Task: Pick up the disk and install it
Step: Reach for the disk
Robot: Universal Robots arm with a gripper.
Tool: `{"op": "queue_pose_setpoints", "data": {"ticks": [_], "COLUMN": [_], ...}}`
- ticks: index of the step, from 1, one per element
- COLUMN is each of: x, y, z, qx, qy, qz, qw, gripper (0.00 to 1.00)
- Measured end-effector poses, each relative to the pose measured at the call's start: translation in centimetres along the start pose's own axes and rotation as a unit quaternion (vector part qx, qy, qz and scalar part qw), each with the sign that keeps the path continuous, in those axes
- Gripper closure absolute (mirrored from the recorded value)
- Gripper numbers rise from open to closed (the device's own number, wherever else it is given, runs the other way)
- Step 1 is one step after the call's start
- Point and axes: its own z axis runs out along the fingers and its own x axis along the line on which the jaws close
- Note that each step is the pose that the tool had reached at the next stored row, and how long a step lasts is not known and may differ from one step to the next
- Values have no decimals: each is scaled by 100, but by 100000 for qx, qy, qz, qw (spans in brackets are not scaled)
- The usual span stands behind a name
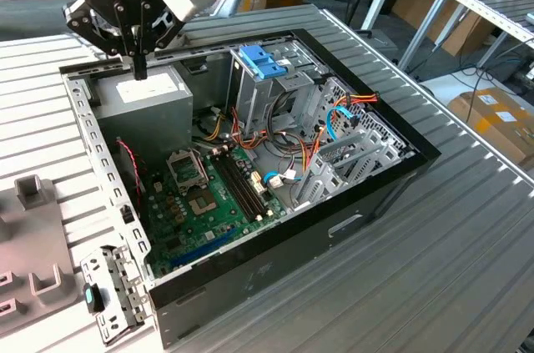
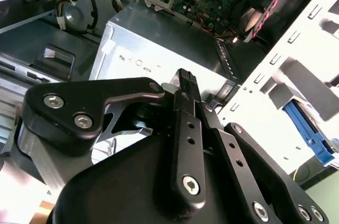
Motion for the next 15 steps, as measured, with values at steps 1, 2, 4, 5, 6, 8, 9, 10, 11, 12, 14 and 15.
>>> {"op": "queue_pose_setpoints", "data": {"ticks": [1,2,4,5,6,8,9,10,11,12,14,15], "x": [24,50,114,138,164,220,262,287,311,353,398,424], "y": [-2,-4,-9,-10,-12,-17,-20,-22,-23,-26,-30,-32], "z": [0,-1,-3,-4,-4,-5,-6,-7,-7,-8,-9,-10], "qx": [-3,-2,-3,-3,-3,-1,-3,-2,-10,-5,-7,-6], "qy": [-5,-7,-17,-19,-22,-24,-25,-27,-31,-29,-34,-34], "qz": [-4,-4,5,1,-3,-6,3,4,3,-1,-6,-3], "qw": [100000,100000,100000,100000,100000,100000,100000,100000,100000,100000,100000,100000], "gripper": [89,89,89,89,89,89,89,89,89,89,89,89]}}
